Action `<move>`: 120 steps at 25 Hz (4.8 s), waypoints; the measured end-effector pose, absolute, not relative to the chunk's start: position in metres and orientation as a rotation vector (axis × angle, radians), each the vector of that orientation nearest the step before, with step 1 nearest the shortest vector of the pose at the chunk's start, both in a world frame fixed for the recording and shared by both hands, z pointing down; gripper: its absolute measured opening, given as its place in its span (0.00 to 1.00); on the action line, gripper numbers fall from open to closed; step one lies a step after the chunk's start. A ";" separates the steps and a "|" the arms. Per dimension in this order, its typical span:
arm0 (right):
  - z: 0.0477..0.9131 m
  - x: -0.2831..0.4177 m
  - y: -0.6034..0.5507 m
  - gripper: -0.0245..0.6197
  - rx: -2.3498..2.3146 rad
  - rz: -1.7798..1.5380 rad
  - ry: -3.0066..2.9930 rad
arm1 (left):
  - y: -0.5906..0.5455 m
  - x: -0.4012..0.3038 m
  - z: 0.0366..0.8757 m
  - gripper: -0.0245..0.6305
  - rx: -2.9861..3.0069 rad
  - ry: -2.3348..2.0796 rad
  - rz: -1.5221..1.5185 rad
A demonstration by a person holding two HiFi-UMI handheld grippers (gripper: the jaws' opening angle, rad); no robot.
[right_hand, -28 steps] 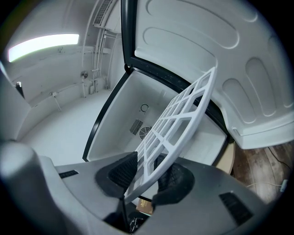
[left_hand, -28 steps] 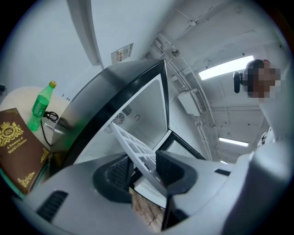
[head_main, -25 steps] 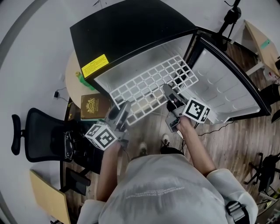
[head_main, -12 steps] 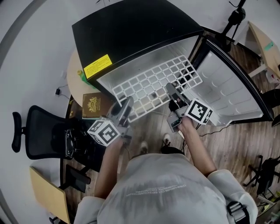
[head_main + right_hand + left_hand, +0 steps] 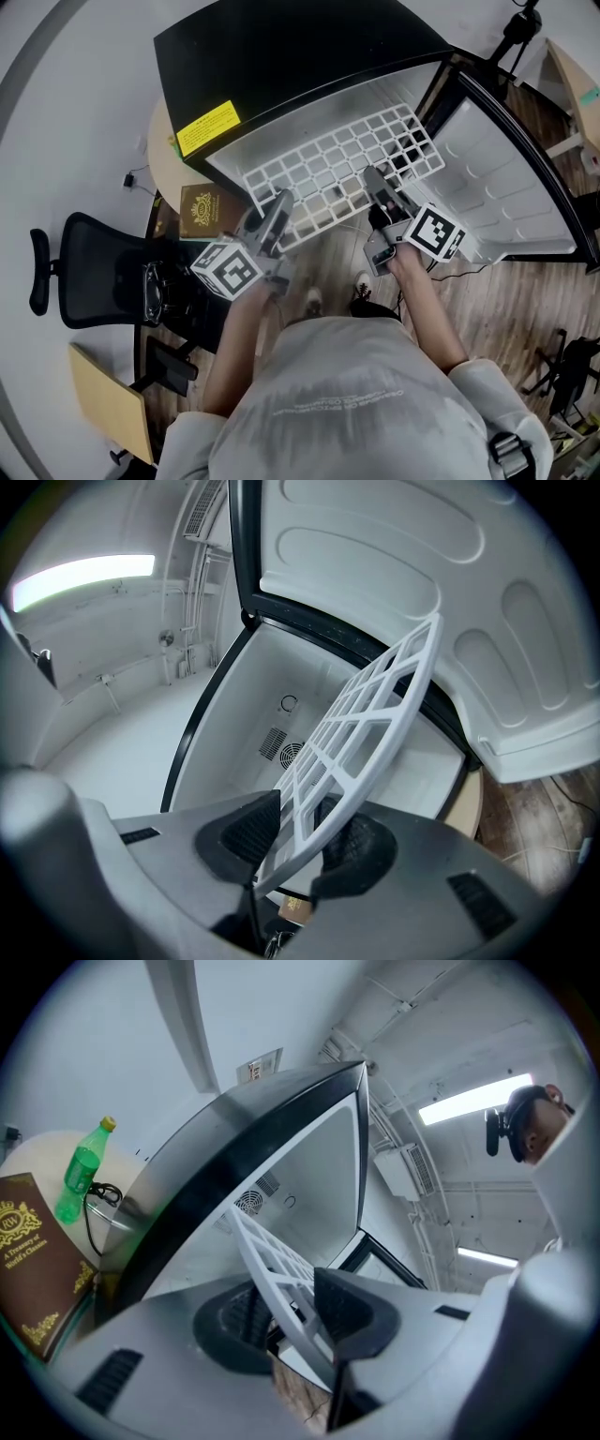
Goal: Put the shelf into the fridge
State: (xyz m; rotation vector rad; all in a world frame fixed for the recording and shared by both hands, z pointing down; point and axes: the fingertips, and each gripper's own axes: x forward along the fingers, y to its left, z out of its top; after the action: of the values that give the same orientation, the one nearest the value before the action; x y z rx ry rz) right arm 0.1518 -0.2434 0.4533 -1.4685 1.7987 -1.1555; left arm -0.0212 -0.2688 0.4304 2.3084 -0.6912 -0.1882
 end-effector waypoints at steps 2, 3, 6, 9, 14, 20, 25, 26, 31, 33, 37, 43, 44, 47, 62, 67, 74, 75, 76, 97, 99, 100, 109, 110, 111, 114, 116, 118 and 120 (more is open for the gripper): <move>0.447 0.149 -0.247 0.20 -1.414 -1.115 1.843 | -0.269 -0.021 0.431 0.21 2.299 -0.698 -0.196; 0.445 0.148 -0.248 0.20 -1.399 -1.109 1.851 | -0.269 -0.021 0.431 0.21 2.294 -0.703 -0.200; 0.446 0.148 -0.247 0.20 -1.372 -1.119 1.854 | -0.269 -0.021 0.432 0.20 2.284 -0.722 -0.199; 0.446 0.148 -0.247 0.20 -1.350 -1.118 1.871 | -0.266 -0.021 0.437 0.20 2.270 -0.722 -0.198; 0.450 0.148 -0.246 0.20 -1.339 -1.144 1.866 | -0.266 -0.021 0.445 0.20 2.235 -0.724 -0.203; 0.450 0.148 -0.247 0.20 -1.336 -1.145 1.866 | -0.267 -0.021 0.445 0.19 2.226 -0.715 -0.209; 0.444 0.146 -0.249 0.20 -1.301 -1.120 1.885 | -0.268 -0.020 0.445 0.19 2.229 -0.716 -0.195; 0.444 0.146 -0.249 0.20 -1.301 -1.124 1.882 | -0.268 -0.021 0.446 0.19 2.225 -0.718 -0.189; 0.442 0.144 -0.252 0.20 -1.296 -1.124 1.887 | -0.278 -0.022 0.449 0.19 2.149 -0.737 -0.222; 0.442 0.143 -0.252 0.20 -1.306 -1.130 1.886 | -0.279 -0.021 0.449 0.19 2.111 -0.731 -0.253; 0.445 0.144 -0.254 0.20 -1.328 -1.153 1.875 | -0.281 -0.020 0.448 0.19 2.131 -0.725 -0.248; 0.446 0.144 -0.261 0.17 -1.373 -1.213 1.863 | -0.284 -0.021 0.446 0.18 2.042 -0.714 -0.305; 0.446 0.144 -0.262 0.17 -1.371 -1.224 1.860 | -0.285 -0.021 0.445 0.18 2.037 -0.714 -0.311; 0.445 0.147 -0.268 0.16 -1.371 -1.250 1.853 | -0.288 -0.018 0.445 0.18 2.015 -0.724 -0.323; 0.446 0.148 -0.281 0.16 -1.366 -1.286 1.855 | -0.298 -0.020 0.444 0.18 2.058 -0.750 -0.300; 0.445 0.147 -0.282 0.16 -1.357 -1.268 1.880 | -0.293 -0.025 0.443 0.20 2.074 -0.767 -0.309; 0.445 0.142 -0.274 0.17 -1.298 -1.225 1.979 | -0.260 -0.038 0.448 0.22 2.142 -0.796 -0.255; 0.446 0.142 -0.271 0.18 -1.294 -1.225 1.987 | -0.257 -0.040 0.449 0.23 2.145 -0.807 -0.240; 0.447 0.142 -0.267 0.18 -1.298 -1.227 1.993 | -0.253 -0.041 0.450 0.23 2.149 -0.819 -0.224; 0.452 0.139 -0.248 0.19 -1.404 -1.293 1.973 | -0.247 -0.055 0.454 0.21 2.187 -0.863 -0.085; 0.449 0.137 -0.252 0.19 -1.385 -1.284 1.977 | -0.250 -0.056 0.453 0.21 2.187 -0.860 -0.081; 0.449 0.136 -0.253 0.19 -1.381 -1.285 1.976 | -0.251 -0.056 0.453 0.21 2.188 -0.860 -0.077; 0.443 0.135 -0.274 0.19 -1.376 -1.282 1.987 | -0.272 -0.057 0.447 0.21 2.138 -0.874 -0.122; 0.443 0.134 -0.277 0.19 -1.376 -1.280 1.990 | -0.274 -0.058 0.446 0.21 2.130 -0.881 -0.129; 0.442 0.134 -0.280 0.19 -1.376 -1.276 1.994 | -0.277 -0.058 0.447 0.21 2.122 -0.892 -0.133; 0.441 0.134 -0.287 0.20 -1.377 -1.268 2.010 | -0.285 -0.060 0.449 0.21 2.106 -0.918 -0.151; 0.442 0.134 -0.289 0.20 -1.377 -1.267 2.025 | -0.286 -0.058 0.445 0.21 2.104 -0.905 -0.181; 0.442 0.134 -0.289 0.21 -1.371 -1.260 2.041 | -0.285 -0.056 0.442 0.21 2.098 -0.886 -0.223; 0.442 0.134 -0.289 0.21 -1.362 -1.245 2.052 | -0.285 -0.058 0.443 0.21 2.097 -0.896 -0.255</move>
State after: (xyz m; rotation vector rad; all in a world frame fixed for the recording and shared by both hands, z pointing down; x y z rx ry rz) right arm 0.1336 -0.2888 0.4416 -1.3621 2.0522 -1.2446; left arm -0.0581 -0.2854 0.4426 2.0966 -0.8957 -0.2545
